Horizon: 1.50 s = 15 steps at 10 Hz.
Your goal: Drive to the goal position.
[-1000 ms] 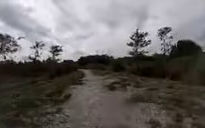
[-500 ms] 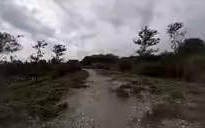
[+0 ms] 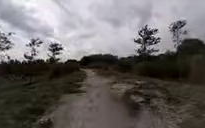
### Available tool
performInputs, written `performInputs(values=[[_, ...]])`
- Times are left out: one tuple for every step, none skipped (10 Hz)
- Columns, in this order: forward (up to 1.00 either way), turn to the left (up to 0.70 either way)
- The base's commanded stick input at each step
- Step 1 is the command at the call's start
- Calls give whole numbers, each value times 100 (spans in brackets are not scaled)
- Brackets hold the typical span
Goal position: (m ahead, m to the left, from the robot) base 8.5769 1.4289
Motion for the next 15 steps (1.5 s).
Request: performInputs(values=[[85,0],[85,0],[85,0],[85,0],[85,0],[85,33],[85,34],[85,34],[85,34],[85,34],[85,18],[85,0],[85,0],[85,0],[85,0]])
